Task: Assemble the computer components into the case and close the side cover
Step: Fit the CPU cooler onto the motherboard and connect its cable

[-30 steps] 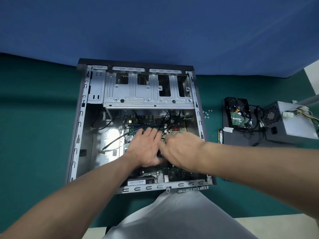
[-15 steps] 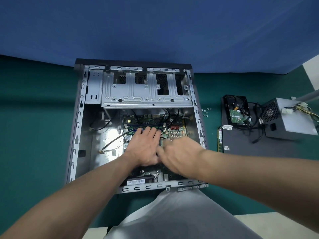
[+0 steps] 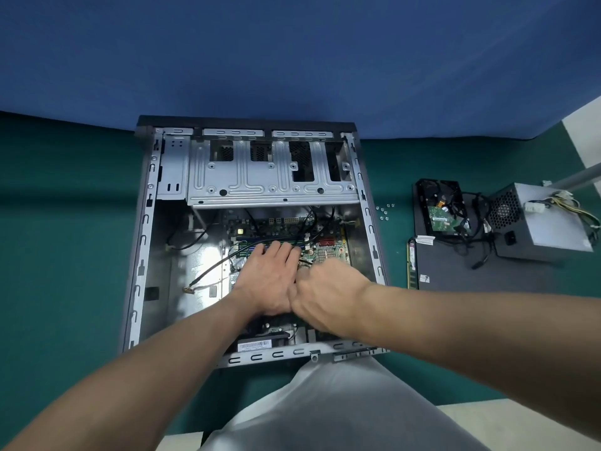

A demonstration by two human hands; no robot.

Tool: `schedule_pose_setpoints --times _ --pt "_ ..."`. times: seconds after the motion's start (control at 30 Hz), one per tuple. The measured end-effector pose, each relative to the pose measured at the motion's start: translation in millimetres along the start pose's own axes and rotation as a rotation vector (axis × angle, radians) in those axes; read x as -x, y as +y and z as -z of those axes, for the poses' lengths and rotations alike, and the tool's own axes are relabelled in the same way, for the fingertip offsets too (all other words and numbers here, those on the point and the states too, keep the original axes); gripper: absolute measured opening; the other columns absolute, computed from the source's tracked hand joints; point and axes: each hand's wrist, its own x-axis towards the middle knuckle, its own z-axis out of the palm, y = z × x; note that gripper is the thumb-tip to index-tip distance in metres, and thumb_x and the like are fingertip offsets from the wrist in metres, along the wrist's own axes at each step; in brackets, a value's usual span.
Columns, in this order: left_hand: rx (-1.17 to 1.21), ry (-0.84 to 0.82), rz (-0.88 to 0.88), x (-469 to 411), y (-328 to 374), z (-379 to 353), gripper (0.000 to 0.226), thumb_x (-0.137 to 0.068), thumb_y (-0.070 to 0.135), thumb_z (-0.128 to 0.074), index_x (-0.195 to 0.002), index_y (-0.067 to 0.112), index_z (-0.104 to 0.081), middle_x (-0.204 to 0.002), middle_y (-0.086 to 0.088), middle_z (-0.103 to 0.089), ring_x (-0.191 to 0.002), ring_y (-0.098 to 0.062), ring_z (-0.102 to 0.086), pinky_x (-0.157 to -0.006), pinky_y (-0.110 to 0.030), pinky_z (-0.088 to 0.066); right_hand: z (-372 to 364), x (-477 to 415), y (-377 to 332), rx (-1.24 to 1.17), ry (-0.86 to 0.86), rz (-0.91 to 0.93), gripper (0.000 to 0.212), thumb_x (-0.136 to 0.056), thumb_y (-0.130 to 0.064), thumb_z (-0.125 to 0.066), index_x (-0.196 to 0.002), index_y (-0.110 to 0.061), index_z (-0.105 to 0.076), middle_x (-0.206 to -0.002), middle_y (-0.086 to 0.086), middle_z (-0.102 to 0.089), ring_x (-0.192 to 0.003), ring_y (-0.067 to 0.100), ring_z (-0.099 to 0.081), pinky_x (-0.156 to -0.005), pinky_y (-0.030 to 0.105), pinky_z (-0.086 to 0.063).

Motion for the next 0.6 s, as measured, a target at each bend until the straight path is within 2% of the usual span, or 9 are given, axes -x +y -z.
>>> schedule_pose_setpoints --times 0.1,0.13,0.2,0.27,0.3,0.37,0.47,0.53,0.6 --pt "-0.014 0.008 -0.014 0 0 -2 0.08 -0.074 0.056 -0.017 -0.136 0.009 -0.032 -0.122 -0.01 -0.047 -0.109 -0.026 -0.043 -0.089 -0.044 -0.036 -3 0 6 -0.054 0.022 0.06 0.021 -0.096 -0.011 -0.041 -0.097 -0.008 -0.062 -0.086 0.006 -0.062 -0.066 0.023 -0.052 -0.054 0.032 -0.041" --pt "-0.017 0.017 -0.018 0 0 -3 0.08 -0.076 0.062 -0.021 -0.136 0.009 -0.033 -0.122 -0.01 -0.047 -0.109 -0.026 -0.043 -0.089 -0.045 -0.035 -2 -2 8 -0.2 0.013 -0.046 0.017 -0.093 -0.01 -0.044 -0.095 -0.007 -0.06 -0.086 0.007 -0.059 -0.067 0.024 -0.048 -0.058 0.032 -0.041" --pt "-0.03 0.014 -0.021 0 1 -3 0.088 -0.075 0.073 -0.024 -0.134 0.009 -0.036 -0.124 -0.01 -0.048 -0.111 -0.027 -0.044 -0.09 -0.045 -0.035 2 -7 18 -0.675 -0.041 -0.43 0.008 -0.091 -0.01 -0.047 -0.086 -0.006 -0.052 -0.087 0.011 -0.055 -0.069 0.022 -0.047 -0.063 0.032 -0.044" --pt "-0.053 0.02 -0.022 1 0 -3 0.095 -0.074 0.079 -0.02 -0.135 0.008 -0.034 -0.127 -0.011 -0.047 -0.113 -0.027 -0.045 -0.092 -0.046 -0.035 1 -11 28 -1.077 -0.106 -0.732 0.014 -0.094 -0.008 -0.044 -0.099 0.0 -0.054 -0.098 0.012 -0.059 -0.077 0.02 -0.055 -0.069 0.027 -0.052" --pt "-0.051 0.02 -0.022 0 0 -2 0.096 -0.074 0.079 -0.019 -0.137 0.008 -0.033 -0.128 -0.011 -0.047 -0.114 -0.027 -0.044 -0.093 -0.046 -0.035 1 -12 32 -1.1 -0.147 -0.725 0.019 -0.096 -0.009 -0.044 -0.109 0.001 -0.054 -0.102 0.011 -0.06 -0.082 0.02 -0.057 -0.069 0.024 -0.052" --pt "-0.036 0.02 -0.026 0 1 -2 0.095 -0.075 0.08 -0.02 -0.138 0.009 -0.033 -0.127 -0.01 -0.046 -0.113 -0.027 -0.044 -0.093 -0.046 -0.035 8 -7 28 -0.858 -0.204 -0.487 0.025 -0.098 -0.011 -0.046 -0.12 0.0 -0.049 -0.11 0.01 -0.058 -0.09 0.022 -0.057 -0.068 0.021 -0.042" --pt "-0.001 0.02 -0.017 0 1 -1 0.094 -0.072 0.076 -0.016 -0.137 0.01 -0.033 -0.123 -0.008 -0.046 -0.11 -0.025 -0.042 -0.093 -0.045 -0.034 9 -3 13 -0.287 -0.072 -0.16 0.031 -0.095 -0.008 -0.046 -0.125 0.001 -0.046 -0.11 0.013 -0.058 -0.067 0.02 -0.043 -0.059 0.029 -0.036" --pt "0.021 0.009 -0.013 1 0 0 0.095 -0.068 0.07 -0.007 -0.137 0.01 -0.032 -0.122 -0.009 -0.045 -0.109 -0.025 -0.041 -0.093 -0.045 -0.033 5 -4 11 -0.029 0.04 0.024 0.025 -0.097 -0.01 -0.038 -0.113 -0.004 -0.057 -0.099 0.012 -0.063 -0.057 0.015 -0.033 -0.048 0.031 -0.029" --pt "0.027 0.014 -0.017 1 0 -1 0.092 -0.066 0.068 -0.005 -0.133 0.011 -0.033 -0.12 -0.009 -0.046 -0.107 -0.025 -0.041 -0.091 -0.044 -0.033 4 -5 13 0.029 0.073 0.118 0.025 -0.097 -0.012 -0.037 -0.098 -0.008 -0.061 -0.083 0.008 -0.061 -0.056 0.017 -0.035 -0.049 0.032 -0.029"
